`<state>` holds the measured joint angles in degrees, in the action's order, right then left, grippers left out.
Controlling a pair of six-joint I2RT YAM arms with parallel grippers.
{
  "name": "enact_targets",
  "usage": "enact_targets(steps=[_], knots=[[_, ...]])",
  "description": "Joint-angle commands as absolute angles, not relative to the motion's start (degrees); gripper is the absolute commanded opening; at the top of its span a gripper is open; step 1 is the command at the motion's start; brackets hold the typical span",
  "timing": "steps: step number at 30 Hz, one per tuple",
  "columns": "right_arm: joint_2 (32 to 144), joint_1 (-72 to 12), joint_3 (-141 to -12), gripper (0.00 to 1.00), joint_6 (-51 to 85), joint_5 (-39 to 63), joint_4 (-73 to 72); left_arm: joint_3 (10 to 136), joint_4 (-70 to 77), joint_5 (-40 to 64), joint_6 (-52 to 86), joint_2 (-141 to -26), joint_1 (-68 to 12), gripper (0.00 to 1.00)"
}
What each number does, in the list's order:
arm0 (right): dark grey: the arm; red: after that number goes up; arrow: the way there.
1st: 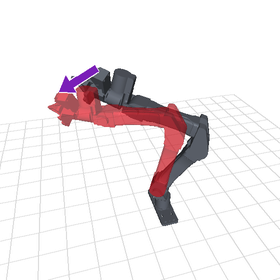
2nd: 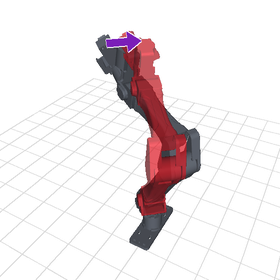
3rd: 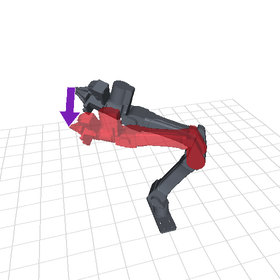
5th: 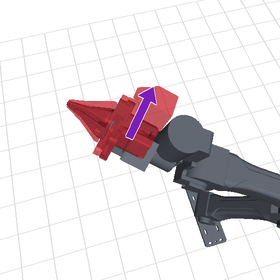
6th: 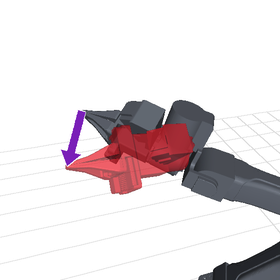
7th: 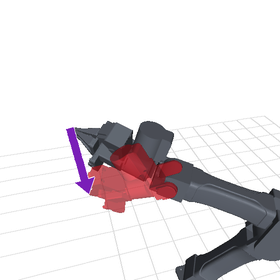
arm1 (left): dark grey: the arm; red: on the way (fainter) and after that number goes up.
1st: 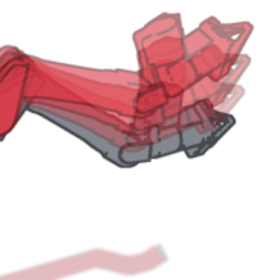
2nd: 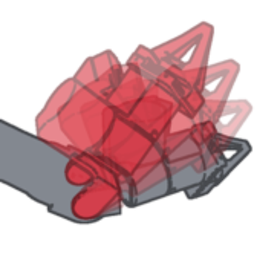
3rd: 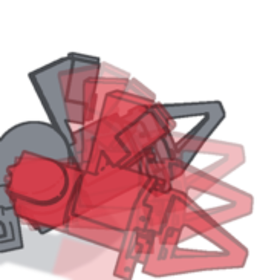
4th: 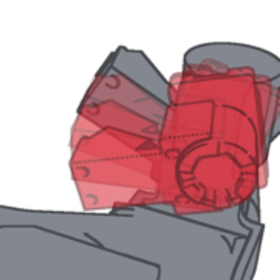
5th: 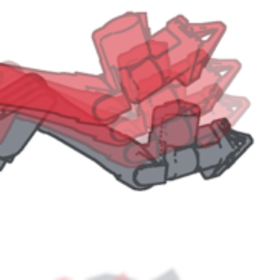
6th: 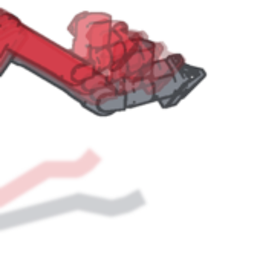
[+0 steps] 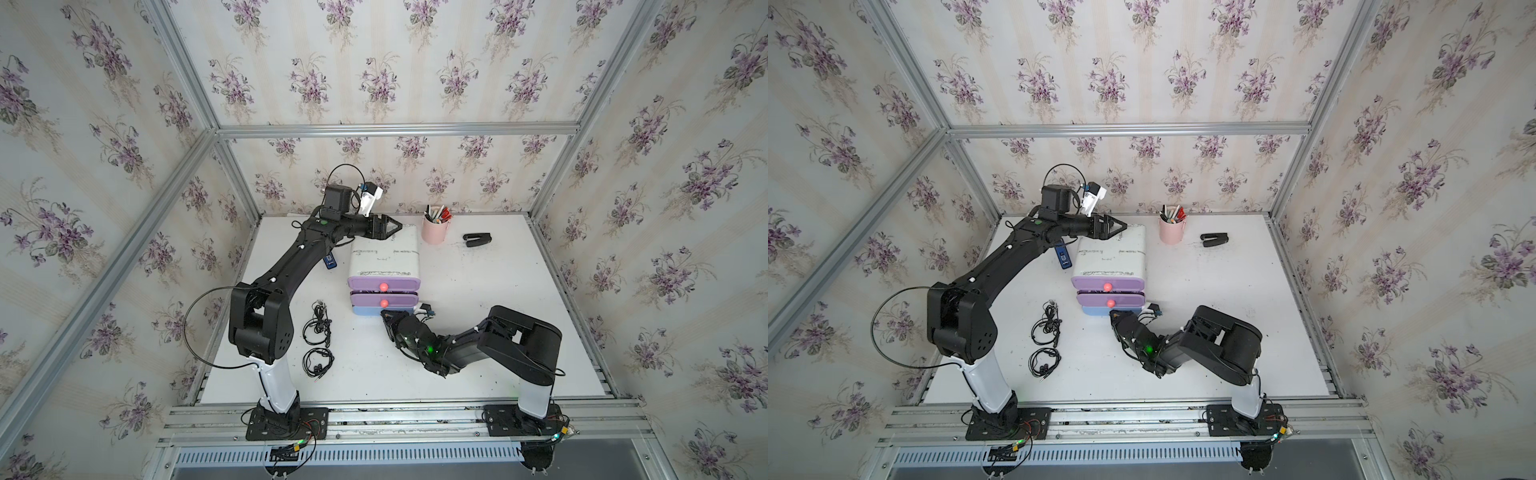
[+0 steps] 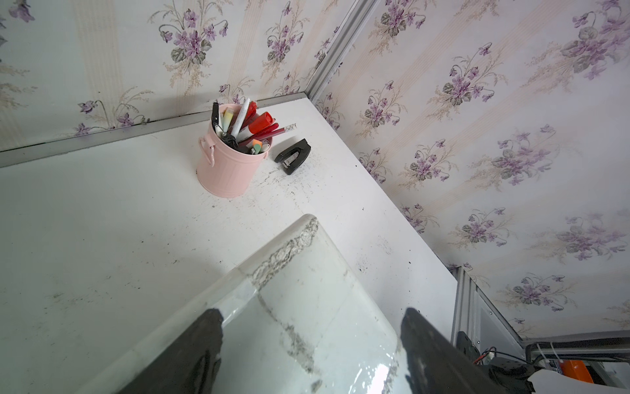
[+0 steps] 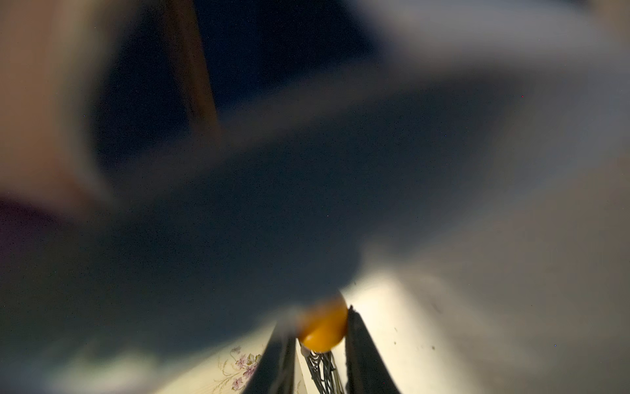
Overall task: Place the wired earphones into the drawer by color
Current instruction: Close the drawer in the storage box.
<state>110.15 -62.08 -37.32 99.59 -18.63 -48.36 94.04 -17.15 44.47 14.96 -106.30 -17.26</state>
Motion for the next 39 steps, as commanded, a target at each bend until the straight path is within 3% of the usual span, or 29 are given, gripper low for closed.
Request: enact_targets(steps=[1, 23, 28, 35, 39], knots=[[112.9, -62.1, -38.6, 0.0, 96.7, -8.0, -16.9, 92.4, -34.2, 40.2, 16.9, -107.4, -17.3, 0.86], [104.9, -64.4, -35.5, 0.0, 96.2, -7.8, -17.5, 91.9, -32.4, 41.1, 18.4, -107.9, -17.0, 0.86], [97.3, -64.5, -32.6, 0.23, 92.6, -12.2, -20.1, 92.9, -32.4, 42.4, 18.7, -106.2, -17.0, 0.89], [89.2, -63.9, -27.3, 0.25, 88.4, -13.7, -27.6, 98.8, -33.4, 43.7, 19.9, -105.2, -16.5, 1.0], [87.9, -63.1, -25.2, 0.2, 86.5, -12.3, -36.1, 102.0, -34.9, 43.2, 20.2, -106.1, -14.8, 1.0]])
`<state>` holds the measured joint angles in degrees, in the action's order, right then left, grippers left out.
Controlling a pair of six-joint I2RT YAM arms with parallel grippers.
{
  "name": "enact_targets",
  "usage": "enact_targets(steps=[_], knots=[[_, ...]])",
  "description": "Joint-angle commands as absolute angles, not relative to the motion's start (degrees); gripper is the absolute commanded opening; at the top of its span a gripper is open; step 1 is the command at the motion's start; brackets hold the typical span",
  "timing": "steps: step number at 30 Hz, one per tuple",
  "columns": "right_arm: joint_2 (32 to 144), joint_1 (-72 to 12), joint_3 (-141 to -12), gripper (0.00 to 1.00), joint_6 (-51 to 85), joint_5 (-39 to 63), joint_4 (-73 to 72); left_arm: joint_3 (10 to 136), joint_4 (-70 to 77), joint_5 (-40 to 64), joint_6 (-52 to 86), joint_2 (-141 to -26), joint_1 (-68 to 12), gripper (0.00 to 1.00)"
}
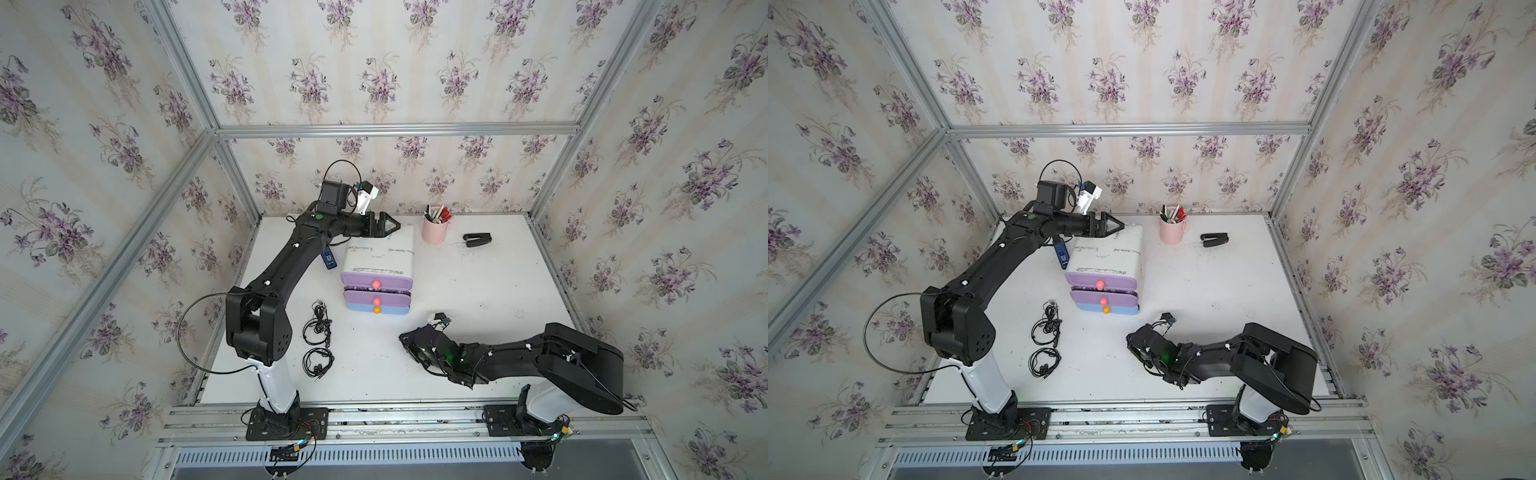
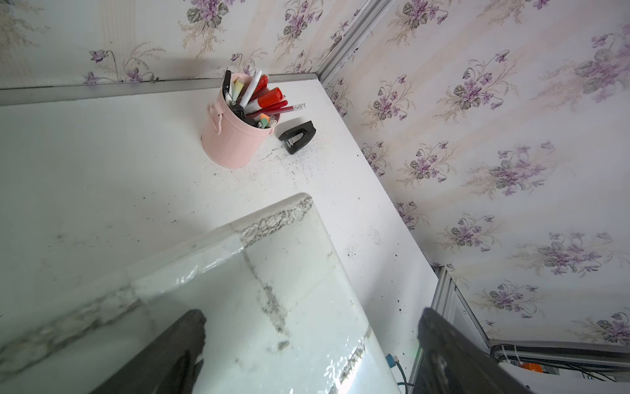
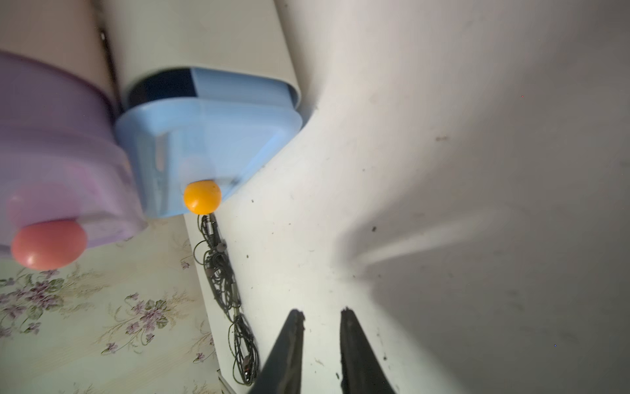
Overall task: Place the wired earphones into the drawer by color
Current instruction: Close the drawer in the storage box.
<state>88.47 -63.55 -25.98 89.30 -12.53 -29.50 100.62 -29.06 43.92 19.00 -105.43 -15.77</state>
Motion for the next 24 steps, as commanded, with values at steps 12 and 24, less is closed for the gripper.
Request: enact_targets(steps=[12, 24], knots=[[89.7, -61.1, -25.3, 0.04, 83.2, -9.7, -53.8, 116.7, -41.4, 35.1, 17.7, -115.4, -12.3, 0.96], [94.4, -55.2, -25.4, 0.02, 81.9, -7.2, -65.9, 120.3, -45.4, 30.6, 14.6, -121.9, -13.6, 0.8]])
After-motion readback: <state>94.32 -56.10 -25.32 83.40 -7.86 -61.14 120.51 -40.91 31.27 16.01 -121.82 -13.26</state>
